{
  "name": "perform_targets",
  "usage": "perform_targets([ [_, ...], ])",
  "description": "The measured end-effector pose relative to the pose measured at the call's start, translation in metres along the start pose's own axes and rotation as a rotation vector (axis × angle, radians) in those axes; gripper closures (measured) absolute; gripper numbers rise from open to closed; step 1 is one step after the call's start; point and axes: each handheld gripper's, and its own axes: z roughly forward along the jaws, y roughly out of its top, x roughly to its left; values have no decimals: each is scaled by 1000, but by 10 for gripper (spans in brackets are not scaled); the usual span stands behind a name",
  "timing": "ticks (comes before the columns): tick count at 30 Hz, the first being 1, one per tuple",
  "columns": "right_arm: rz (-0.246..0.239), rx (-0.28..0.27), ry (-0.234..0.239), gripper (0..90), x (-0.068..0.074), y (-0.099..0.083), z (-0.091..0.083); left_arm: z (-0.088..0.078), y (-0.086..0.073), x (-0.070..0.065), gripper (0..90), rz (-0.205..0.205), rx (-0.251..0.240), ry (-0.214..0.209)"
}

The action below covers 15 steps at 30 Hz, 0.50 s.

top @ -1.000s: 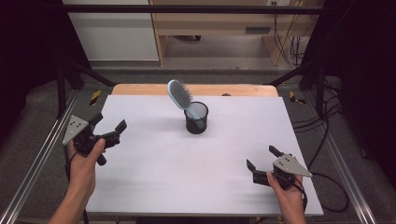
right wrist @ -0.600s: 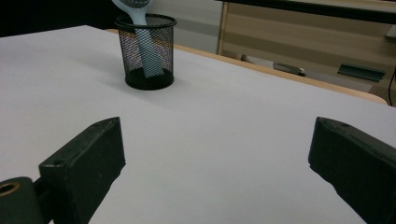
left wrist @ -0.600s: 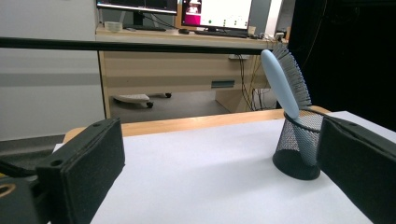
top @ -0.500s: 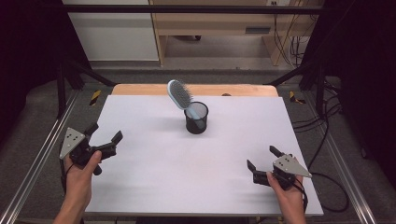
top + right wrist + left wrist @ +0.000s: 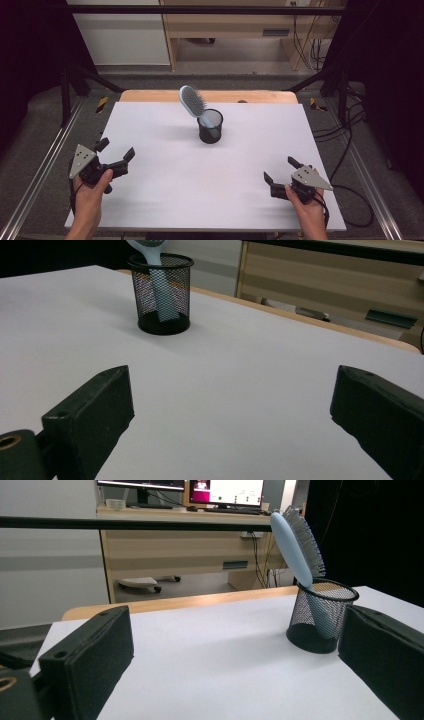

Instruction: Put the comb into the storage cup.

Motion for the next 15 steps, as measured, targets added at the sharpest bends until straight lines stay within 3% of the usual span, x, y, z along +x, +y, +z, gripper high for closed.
perform_targets([
  [10,0,8,9,38,1,0,1,-3,-11,-7,13,18,3,-14],
  [15,-7,14,14,39,2,-1,2,-4,-18,-8,10,5,13,-31],
])
